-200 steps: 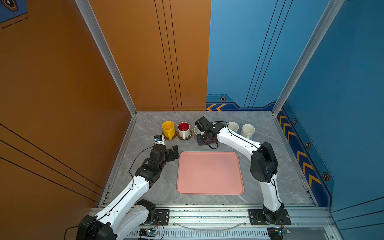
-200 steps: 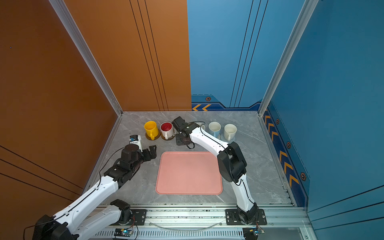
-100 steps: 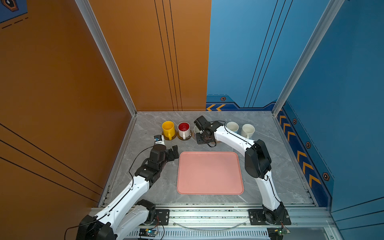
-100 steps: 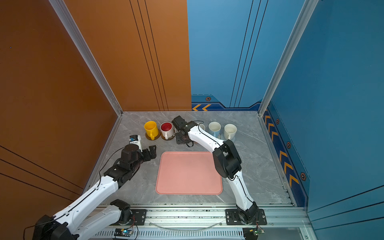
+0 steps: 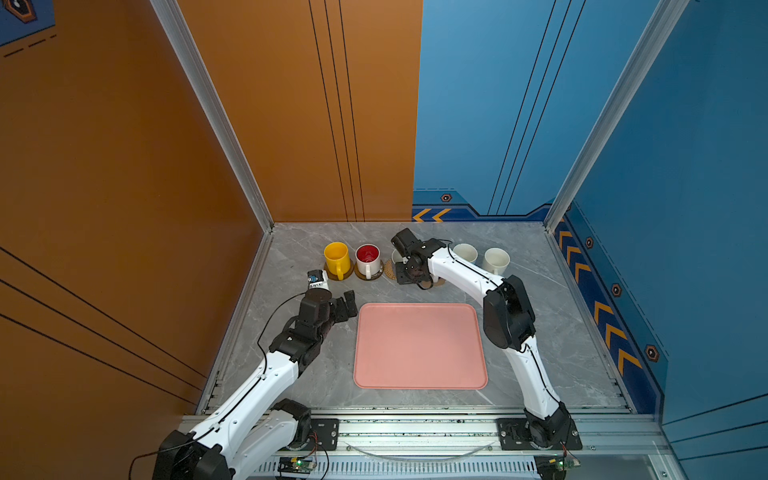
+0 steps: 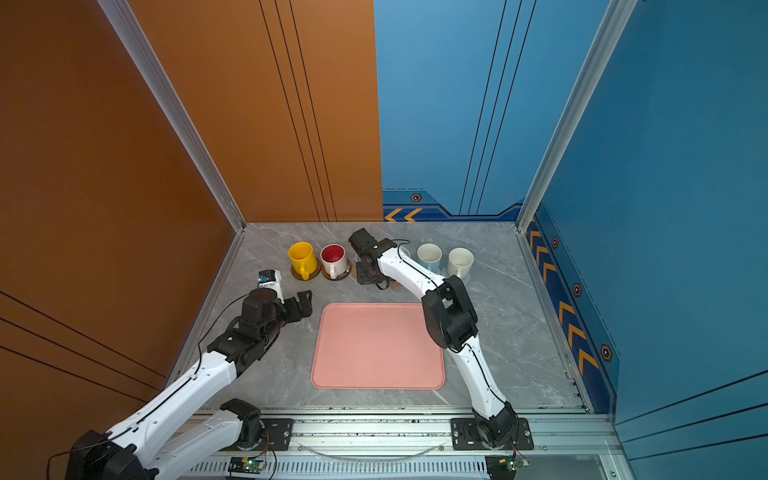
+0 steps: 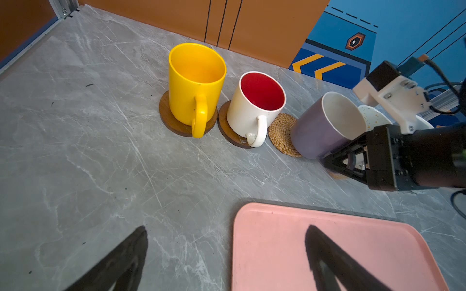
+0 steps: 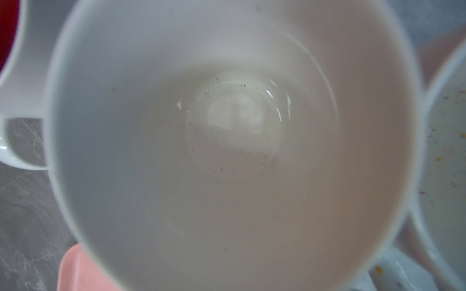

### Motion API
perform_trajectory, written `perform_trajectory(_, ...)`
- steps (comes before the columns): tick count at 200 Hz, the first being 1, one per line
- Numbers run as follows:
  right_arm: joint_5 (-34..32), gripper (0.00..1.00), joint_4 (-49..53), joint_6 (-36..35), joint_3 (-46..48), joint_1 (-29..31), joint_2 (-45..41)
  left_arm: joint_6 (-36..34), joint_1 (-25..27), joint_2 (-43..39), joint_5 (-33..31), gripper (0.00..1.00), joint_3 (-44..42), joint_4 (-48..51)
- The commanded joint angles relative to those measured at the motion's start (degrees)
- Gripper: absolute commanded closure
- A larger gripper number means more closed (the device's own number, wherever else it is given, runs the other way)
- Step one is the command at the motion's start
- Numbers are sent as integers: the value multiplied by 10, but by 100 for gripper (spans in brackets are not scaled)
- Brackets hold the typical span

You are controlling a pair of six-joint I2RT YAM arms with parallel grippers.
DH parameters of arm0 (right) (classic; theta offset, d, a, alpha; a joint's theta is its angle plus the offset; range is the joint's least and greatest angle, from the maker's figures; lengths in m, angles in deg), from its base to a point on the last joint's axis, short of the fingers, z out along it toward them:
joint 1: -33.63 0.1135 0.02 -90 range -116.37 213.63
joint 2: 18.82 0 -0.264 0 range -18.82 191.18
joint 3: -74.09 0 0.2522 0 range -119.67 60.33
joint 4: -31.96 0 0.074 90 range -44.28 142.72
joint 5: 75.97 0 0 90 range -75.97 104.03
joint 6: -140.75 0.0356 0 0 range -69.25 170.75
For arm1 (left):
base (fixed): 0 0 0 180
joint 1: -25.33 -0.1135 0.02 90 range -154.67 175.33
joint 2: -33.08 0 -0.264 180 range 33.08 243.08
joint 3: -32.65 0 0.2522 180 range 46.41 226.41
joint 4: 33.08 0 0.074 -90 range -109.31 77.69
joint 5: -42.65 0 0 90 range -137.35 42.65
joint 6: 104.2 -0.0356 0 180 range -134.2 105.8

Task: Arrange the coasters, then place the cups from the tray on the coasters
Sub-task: 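Lower the purple-handled mug beside the woven rattan coaster near the speckled mug, then set the purple mug down onto the woven rattan coaster with the right gripper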

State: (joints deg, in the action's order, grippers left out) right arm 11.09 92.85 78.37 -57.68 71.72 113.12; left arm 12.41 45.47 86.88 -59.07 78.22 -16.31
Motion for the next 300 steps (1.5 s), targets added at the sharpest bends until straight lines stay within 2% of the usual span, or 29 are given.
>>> perform_trajectory(1,-1,100,-12,-8,-37,1,-5,0,-6,2,0,2,-8,6)
perform_trajectory(300,9,100,0,-5,-103,-3,59,0,-14,-6,1,2,-11,16)
